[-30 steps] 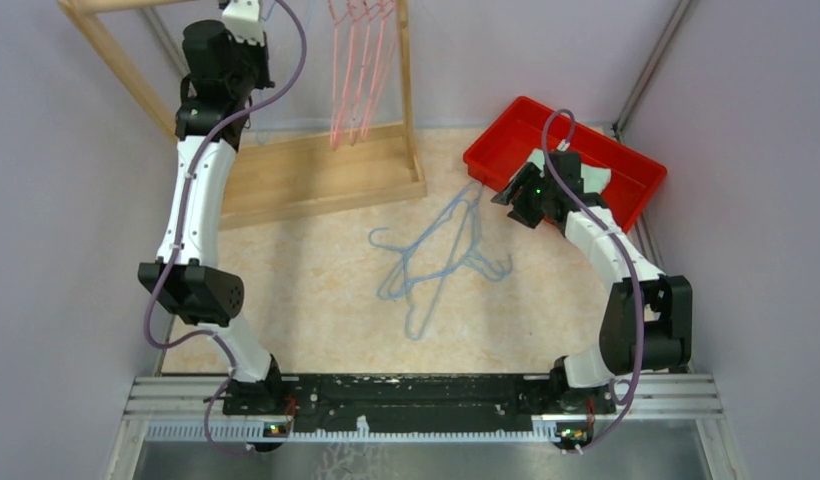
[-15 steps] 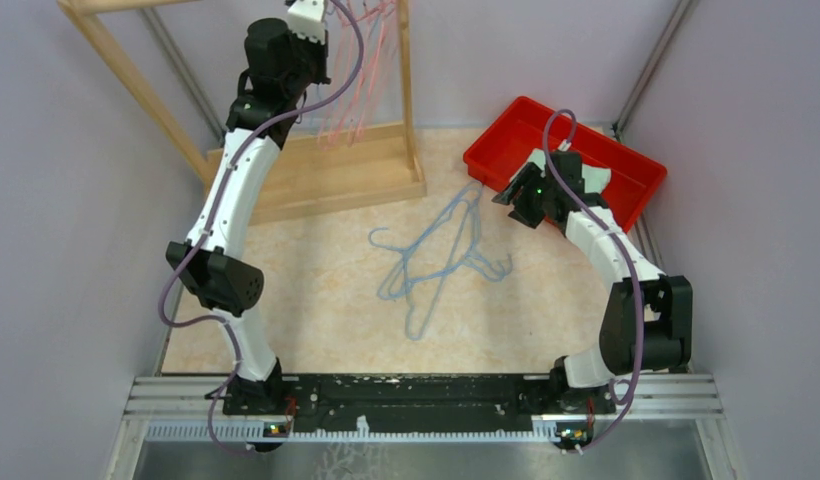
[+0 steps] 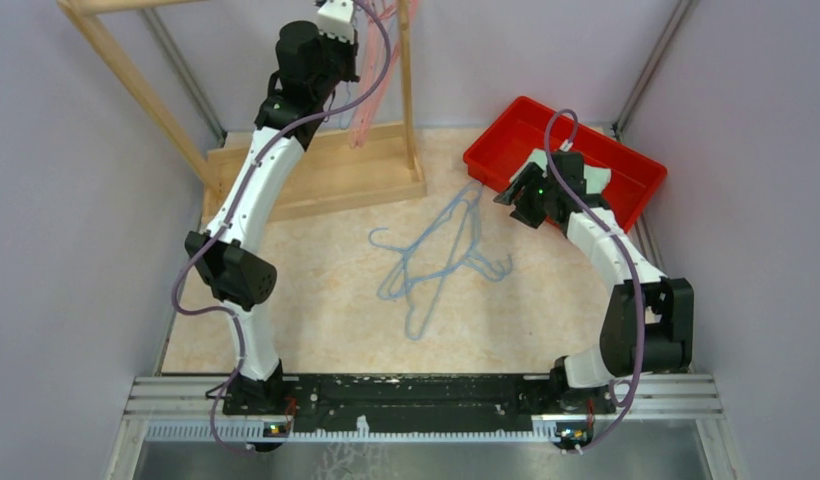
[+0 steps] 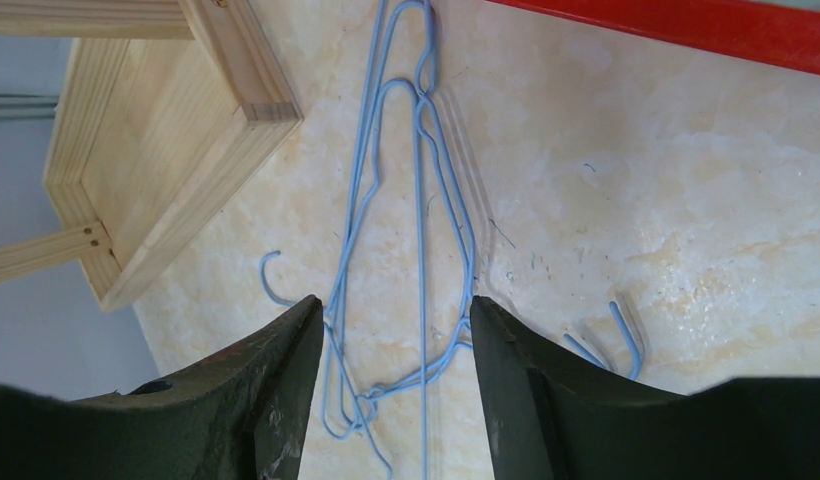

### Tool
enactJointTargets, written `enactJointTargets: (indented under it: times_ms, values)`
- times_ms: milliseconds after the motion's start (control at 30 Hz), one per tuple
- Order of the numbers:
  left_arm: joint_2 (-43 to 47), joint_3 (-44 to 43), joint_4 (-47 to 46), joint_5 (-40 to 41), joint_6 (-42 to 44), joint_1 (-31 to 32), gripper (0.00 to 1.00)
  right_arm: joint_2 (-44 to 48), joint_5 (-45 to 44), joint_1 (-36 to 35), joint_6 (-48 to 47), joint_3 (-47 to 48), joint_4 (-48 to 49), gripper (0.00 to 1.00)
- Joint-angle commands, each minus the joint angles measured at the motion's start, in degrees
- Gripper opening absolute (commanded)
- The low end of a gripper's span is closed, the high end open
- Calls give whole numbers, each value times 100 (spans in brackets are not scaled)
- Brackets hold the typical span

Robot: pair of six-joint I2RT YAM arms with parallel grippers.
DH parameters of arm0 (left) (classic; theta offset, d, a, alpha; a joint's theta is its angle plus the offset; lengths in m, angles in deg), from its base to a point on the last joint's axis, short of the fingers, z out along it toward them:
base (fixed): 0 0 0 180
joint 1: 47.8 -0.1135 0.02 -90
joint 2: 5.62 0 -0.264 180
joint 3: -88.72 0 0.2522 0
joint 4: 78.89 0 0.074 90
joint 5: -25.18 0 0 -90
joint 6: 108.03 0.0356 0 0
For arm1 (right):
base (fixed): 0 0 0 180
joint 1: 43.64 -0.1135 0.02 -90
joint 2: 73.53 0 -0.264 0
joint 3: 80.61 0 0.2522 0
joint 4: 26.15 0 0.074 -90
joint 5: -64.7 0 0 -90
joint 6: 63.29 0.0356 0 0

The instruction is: Organize the hangers

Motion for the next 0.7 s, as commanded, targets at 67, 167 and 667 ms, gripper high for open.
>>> enactJointTargets:
  times_ms: [67,167,667]
  values:
    - [-551,222,1353,-341,-13,486,0,252,-19,66,-72,-28,188,56]
    - [-534,245,1363,-296,-77,504,0,239,-8,66,-90,-21,200,56]
    - [289,552,1233,-376,-19,505,56,181,57,66,-79,-53,268,57]
